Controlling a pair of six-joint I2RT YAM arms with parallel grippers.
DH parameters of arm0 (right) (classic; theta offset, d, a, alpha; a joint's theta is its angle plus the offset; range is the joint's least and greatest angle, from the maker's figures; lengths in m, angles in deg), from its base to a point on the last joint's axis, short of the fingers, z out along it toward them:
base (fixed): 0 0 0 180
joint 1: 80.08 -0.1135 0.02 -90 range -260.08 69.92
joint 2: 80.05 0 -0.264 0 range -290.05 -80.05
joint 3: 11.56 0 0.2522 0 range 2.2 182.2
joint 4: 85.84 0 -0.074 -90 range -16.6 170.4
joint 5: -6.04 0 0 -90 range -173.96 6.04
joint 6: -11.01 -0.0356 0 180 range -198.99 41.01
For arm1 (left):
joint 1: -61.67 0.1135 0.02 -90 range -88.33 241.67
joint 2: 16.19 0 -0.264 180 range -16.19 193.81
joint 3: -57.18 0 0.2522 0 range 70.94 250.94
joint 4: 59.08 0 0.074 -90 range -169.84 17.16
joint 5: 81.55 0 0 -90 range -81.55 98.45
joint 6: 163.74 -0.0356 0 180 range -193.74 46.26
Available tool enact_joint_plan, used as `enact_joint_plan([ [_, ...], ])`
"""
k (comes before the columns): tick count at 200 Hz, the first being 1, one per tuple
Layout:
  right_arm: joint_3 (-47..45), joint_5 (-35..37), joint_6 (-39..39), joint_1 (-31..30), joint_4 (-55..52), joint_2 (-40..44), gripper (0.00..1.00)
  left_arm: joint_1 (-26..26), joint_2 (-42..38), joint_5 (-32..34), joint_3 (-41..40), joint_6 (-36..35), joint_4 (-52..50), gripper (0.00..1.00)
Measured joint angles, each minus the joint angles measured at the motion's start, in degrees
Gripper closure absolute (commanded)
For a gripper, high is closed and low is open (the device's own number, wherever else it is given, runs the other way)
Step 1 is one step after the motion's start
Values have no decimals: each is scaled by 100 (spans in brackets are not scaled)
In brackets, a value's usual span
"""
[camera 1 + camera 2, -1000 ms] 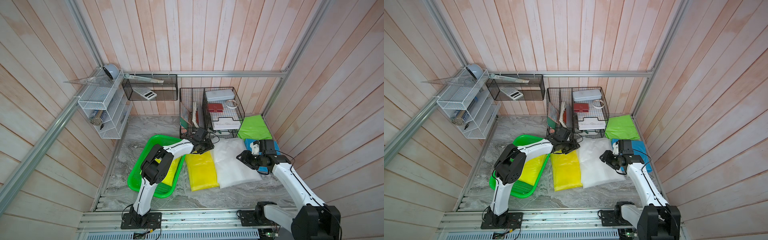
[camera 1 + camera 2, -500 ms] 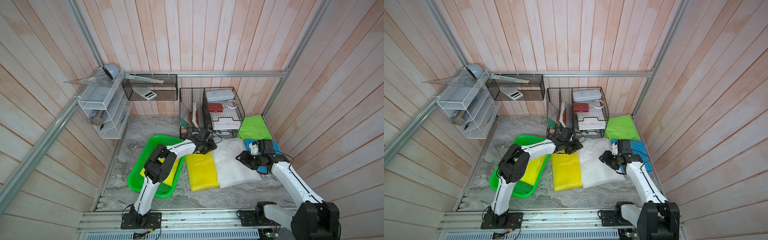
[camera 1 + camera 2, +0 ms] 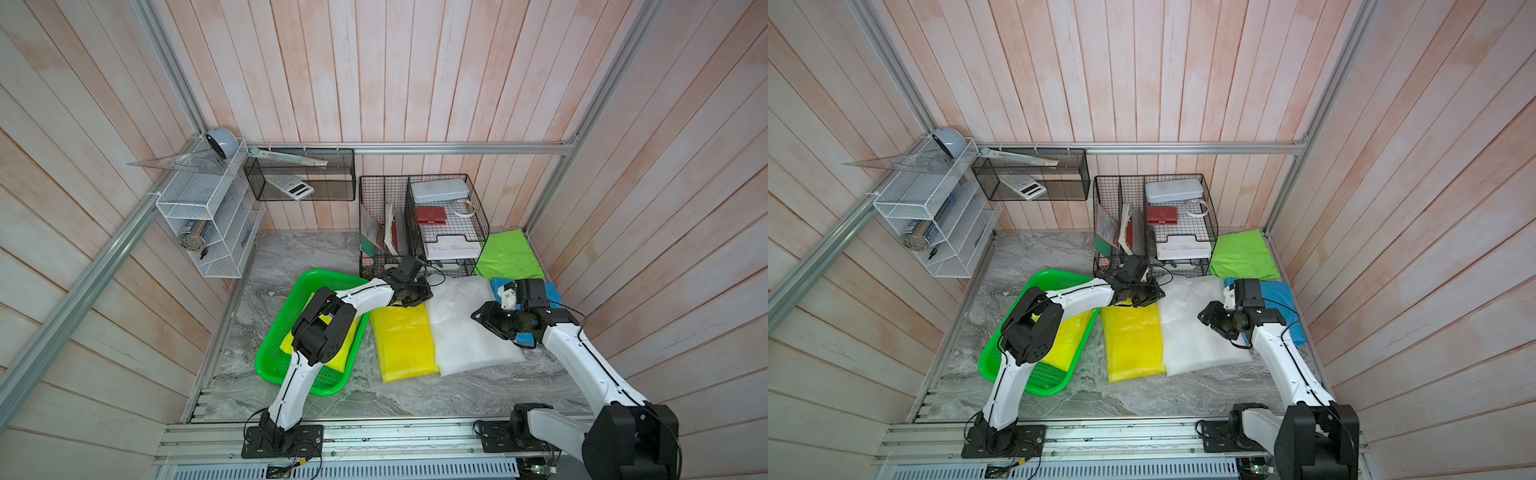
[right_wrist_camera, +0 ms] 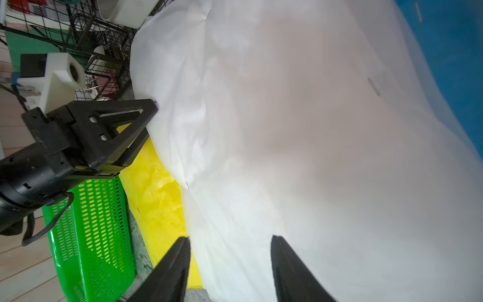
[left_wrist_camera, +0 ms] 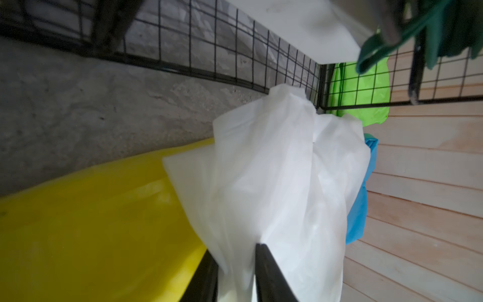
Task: Put the folded raincoat in the basket
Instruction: Pick up the raincoat from the center of the board.
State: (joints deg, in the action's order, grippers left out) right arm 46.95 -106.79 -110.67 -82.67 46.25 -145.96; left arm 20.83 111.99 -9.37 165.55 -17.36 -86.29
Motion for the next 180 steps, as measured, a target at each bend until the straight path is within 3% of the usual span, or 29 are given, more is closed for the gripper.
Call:
enact_joint_plan([
  [36,0,-2,0,0,13,0,44,-4,2,-39,0,24,42,100],
  [102,0,-17,0,0,17,0,44,2,-157,74,-114,-131,-179,100],
  [180,-15,-221,2,-101,35,0,44,319,-1353,621,-975,-614,-1115,100],
])
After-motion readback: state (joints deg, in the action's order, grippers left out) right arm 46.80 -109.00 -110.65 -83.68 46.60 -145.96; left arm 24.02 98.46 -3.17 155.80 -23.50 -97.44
